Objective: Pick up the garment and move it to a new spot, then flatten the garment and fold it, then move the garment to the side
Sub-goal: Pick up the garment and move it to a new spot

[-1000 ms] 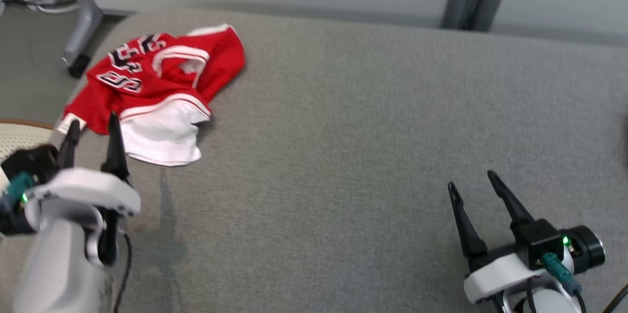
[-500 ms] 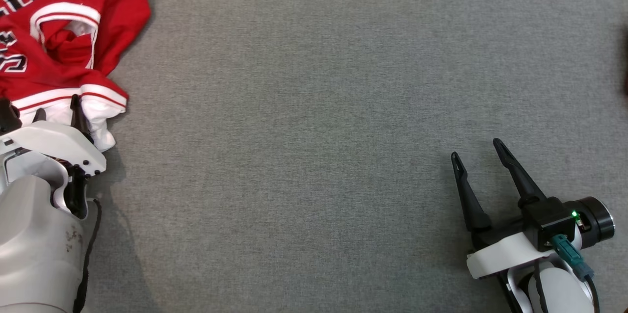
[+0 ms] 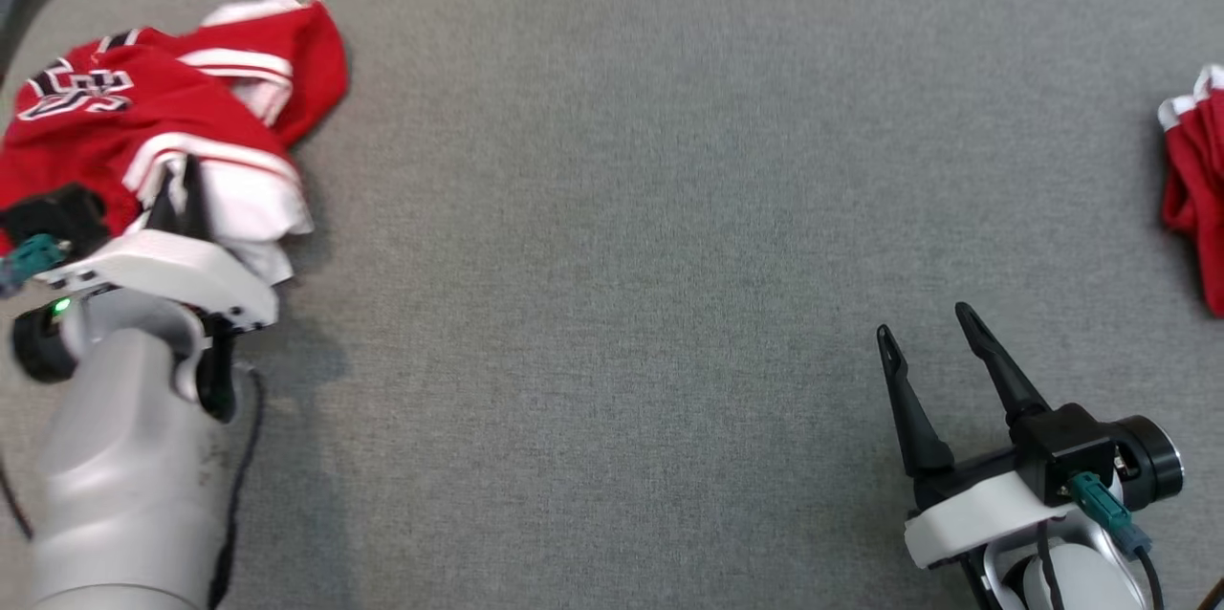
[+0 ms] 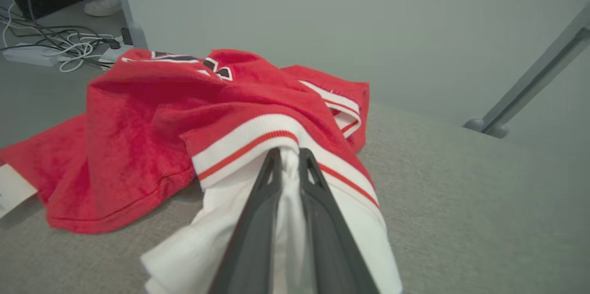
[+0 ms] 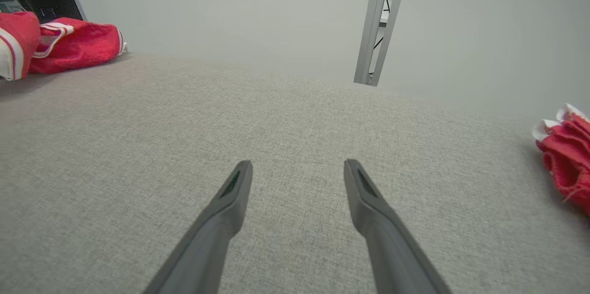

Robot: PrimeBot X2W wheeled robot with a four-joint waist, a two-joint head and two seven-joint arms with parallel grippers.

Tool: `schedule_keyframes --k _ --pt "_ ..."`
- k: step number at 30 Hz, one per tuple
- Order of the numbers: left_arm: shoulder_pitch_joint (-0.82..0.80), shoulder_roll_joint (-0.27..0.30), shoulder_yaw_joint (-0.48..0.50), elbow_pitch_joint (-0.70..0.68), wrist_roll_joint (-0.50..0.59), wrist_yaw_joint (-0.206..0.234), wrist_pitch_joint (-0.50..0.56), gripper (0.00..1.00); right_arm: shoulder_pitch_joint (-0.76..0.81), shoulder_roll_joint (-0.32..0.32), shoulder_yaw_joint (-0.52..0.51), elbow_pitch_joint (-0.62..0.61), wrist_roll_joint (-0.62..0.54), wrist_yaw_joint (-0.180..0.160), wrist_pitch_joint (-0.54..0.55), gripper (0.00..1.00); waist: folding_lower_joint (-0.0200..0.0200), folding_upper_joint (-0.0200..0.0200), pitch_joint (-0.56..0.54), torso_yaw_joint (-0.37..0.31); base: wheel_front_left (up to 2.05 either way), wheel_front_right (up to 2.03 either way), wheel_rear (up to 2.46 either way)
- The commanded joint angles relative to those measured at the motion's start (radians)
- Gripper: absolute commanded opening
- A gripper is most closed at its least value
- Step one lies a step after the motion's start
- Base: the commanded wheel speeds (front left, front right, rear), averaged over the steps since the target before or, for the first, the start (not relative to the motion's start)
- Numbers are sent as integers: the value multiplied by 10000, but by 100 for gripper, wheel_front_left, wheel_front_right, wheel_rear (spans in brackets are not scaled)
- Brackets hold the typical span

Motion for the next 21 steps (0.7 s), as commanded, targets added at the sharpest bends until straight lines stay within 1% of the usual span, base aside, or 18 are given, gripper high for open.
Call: schedule_keyframes --k 1,4,5,6,8,10,11,13,14,16,18,21 --pt "164 -317 -188 -461 -35 -125 -87 0 159 3 2 74 118 2 -51 100 0 0 -718 45 0 0 0" --pt "492 -863 -868 -1389 -86 -240 -123 0 389 20 45 195 294 2 -51 100 0 0 -1280 -5 0 0 0" --pt "607 -973 -1155 -1728 -148 -241 -88 0 449 23 96 202 423 2 -51 100 0 0 -1447 -45 0 0 0" --pt "607 -973 -1155 -1728 -148 -241 -88 0 449 23 96 202 423 2 -51 100 0 0 -1447 -45 0 0 0" --pt "878 -1170 -2077 -2628 -475 -255 171 0 560 24 187 200 644 2 -51 100 0 0 -1718 -180 0 0 0" --pt "1246 -1244 -2967 -3584 -924 -249 558 0 634 19 246 200 867 2 -51 100 0 0 -1933 -379 0 0 0" --pt "1454 -1257 -3510 -4129 -1438 -250 797 0 651 17 271 211 968 2 -51 100 0 0 -2021 -526 0 0 0" --pt "1757 -1266 -4454 -5034 -2032 -204 1185 0 645 12 311 203 1122 2 -51 100 0 0 -2149 -863 0 0 0" --pt "1866 -1267 -4901 -5427 -2323 -92 1369 0 610 17 339 186 1191 2 -51 100 0 0 -2187 -1059 0 0 0" --pt "2026 -1256 -5954 -6155 -2813 282 1634 0 497 23 402 187 1338 2 -51 100 0 0 -2239 -1500 0 0 0" --pt "2077 -1247 -6966 -6734 -3359 732 1841 0 394 20 371 181 1460 2 -51 100 0 0 -2215 -1913 0 0 0" --pt "1784 -1237 -8317 -7246 -3986 1455 1865 0 305 24 331 209 1594 2 -51 100 0 0 -2107 -2499 0 0 0"
